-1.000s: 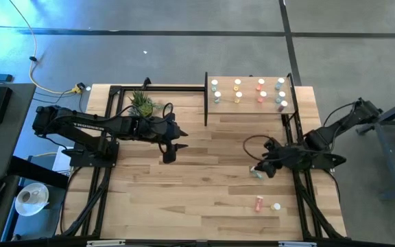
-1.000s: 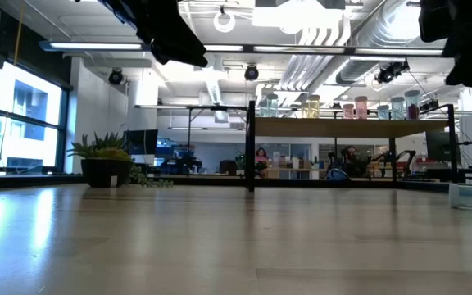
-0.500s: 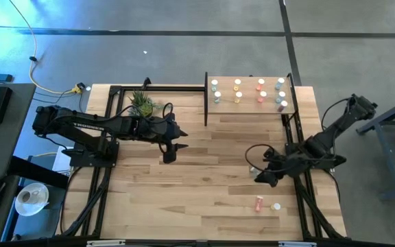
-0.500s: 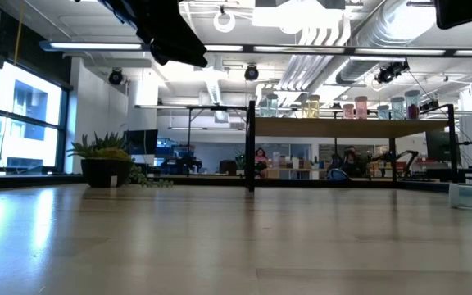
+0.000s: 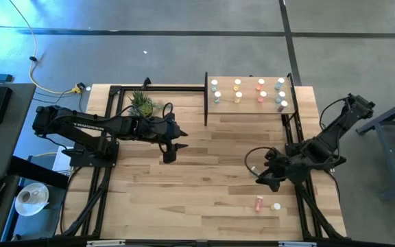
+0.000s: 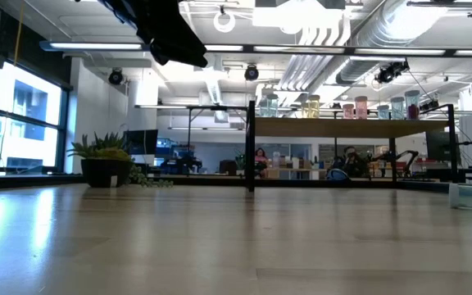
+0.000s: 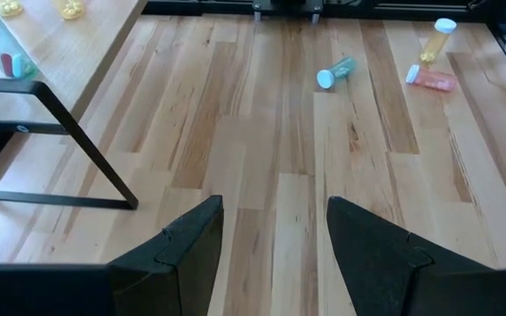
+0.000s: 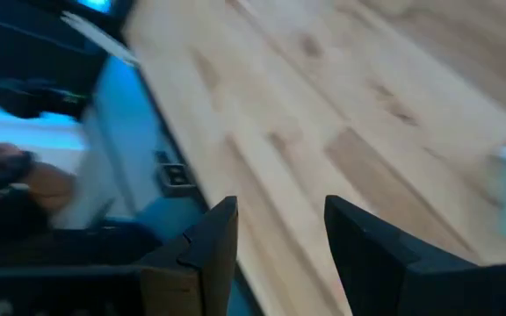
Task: Pick and place medicine bottles onto shelf by color
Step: Put the yellow pill bottle aligned with the other yellow pill bottles on the shelf
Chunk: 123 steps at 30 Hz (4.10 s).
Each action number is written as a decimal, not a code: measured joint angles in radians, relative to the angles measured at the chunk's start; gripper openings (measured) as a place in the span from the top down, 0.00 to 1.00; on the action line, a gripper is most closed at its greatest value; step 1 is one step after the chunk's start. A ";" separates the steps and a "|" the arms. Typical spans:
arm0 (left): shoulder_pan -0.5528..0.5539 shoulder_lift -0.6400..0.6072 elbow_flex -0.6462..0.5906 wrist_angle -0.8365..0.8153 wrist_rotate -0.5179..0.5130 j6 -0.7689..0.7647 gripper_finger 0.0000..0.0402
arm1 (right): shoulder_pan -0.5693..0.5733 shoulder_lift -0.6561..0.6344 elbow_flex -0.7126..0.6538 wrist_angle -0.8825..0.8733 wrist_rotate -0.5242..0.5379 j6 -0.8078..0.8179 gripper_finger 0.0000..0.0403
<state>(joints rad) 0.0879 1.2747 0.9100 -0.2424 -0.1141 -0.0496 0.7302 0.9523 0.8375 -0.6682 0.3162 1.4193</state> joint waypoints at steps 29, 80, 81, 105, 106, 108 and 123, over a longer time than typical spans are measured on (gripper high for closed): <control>0.000 0.000 0.000 0.008 -0.002 -0.027 0.52 | 0.163 0.380 0.221 -0.451 -0.329 0.289 0.58; 0.000 0.000 0.000 0.008 -0.001 -0.052 0.52 | 0.229 0.670 0.220 -0.317 -0.388 0.414 0.77; 0.000 0.000 0.000 0.007 -0.001 -0.052 0.52 | 0.225 0.660 0.220 -0.317 -0.388 0.414 0.78; -0.033 0.019 0.000 0.051 0.184 -0.018 0.52 | -0.161 0.431 0.222 -0.116 -0.017 -0.195 0.76; -0.038 0.026 0.000 0.071 0.185 -0.031 0.52 | -0.183 0.431 0.222 -0.096 -0.020 -0.239 0.76; -0.047 0.049 0.000 0.108 0.184 -0.049 0.52 | -0.221 0.431 0.222 -0.051 -0.031 -0.328 0.76; -0.064 0.222 0.000 0.359 0.193 -0.059 0.52 | -0.404 0.431 0.222 0.215 -0.133 -0.742 0.76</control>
<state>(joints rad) 0.0242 1.4969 0.9100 0.1162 0.0792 -0.1081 0.3257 1.3838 1.0592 -0.4537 0.1829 0.6768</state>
